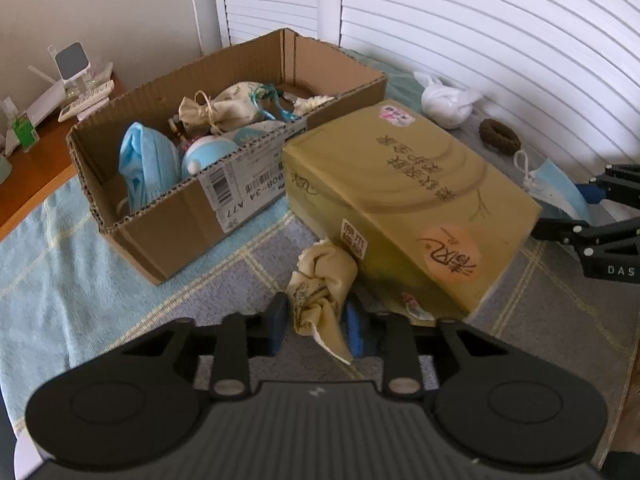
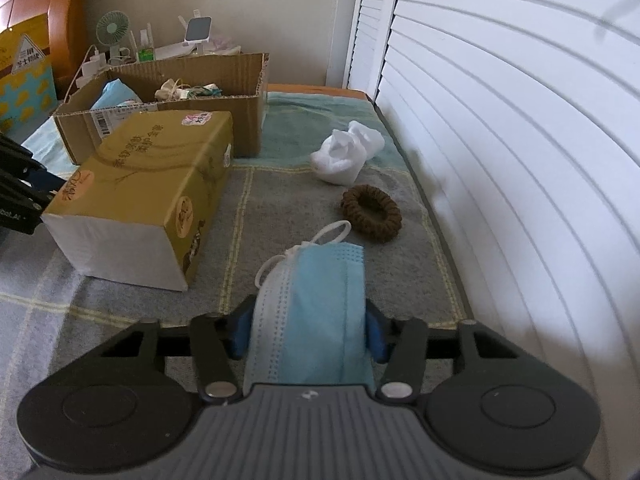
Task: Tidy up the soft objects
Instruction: 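Carry the blue surgical mask into the box and open the right tool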
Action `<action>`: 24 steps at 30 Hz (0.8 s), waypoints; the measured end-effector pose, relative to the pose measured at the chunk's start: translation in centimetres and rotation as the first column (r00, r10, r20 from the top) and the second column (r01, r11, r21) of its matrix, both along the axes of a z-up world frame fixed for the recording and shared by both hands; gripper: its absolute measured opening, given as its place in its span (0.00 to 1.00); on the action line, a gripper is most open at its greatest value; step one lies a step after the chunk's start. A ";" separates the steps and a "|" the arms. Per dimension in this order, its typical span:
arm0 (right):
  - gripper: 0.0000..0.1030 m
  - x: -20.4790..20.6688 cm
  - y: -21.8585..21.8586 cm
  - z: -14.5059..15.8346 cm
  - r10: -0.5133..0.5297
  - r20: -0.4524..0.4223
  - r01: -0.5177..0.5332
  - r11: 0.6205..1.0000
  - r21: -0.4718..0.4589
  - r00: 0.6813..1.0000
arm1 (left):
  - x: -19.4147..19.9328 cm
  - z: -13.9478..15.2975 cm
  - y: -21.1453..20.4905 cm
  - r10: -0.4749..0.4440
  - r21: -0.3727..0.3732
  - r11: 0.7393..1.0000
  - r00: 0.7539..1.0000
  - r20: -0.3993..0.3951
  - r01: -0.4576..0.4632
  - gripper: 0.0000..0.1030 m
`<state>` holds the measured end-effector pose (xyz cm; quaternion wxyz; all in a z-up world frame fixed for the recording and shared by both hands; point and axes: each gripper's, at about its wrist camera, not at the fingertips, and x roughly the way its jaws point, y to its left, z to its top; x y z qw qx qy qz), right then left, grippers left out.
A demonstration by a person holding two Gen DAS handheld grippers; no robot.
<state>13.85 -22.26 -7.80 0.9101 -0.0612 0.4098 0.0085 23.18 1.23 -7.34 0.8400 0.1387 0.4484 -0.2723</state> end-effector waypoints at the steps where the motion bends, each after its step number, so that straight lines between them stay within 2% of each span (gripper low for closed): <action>1: 0.52 0.0 -0.1 0.1 -0.003 0.001 0.003 1.000 0.001 1.000 | 0.0 0.0 0.1 0.001 -0.004 1.000 1.000 0.000 -0.001 0.24; 7: 0.46 -0.3 -0.2 0.5 -0.005 0.010 0.005 1.000 -0.002 1.000 | -0.7 0.8 0.6 0.008 -0.008 1.000 1.000 0.010 -0.007 0.21; 13: 0.46 -1.2 -0.2 2.0 0.005 0.036 -0.005 1.000 0.007 0.999 | -2.4 2.5 1.4 0.019 -0.017 1.000 0.999 0.031 -0.019 0.21; 24: 0.46 -1.9 1.3 7.7 0.126 0.148 -0.134 0.990 0.047 0.981 | -6.2 7.4 2.4 0.034 -0.052 0.998 0.993 0.109 -0.029 0.21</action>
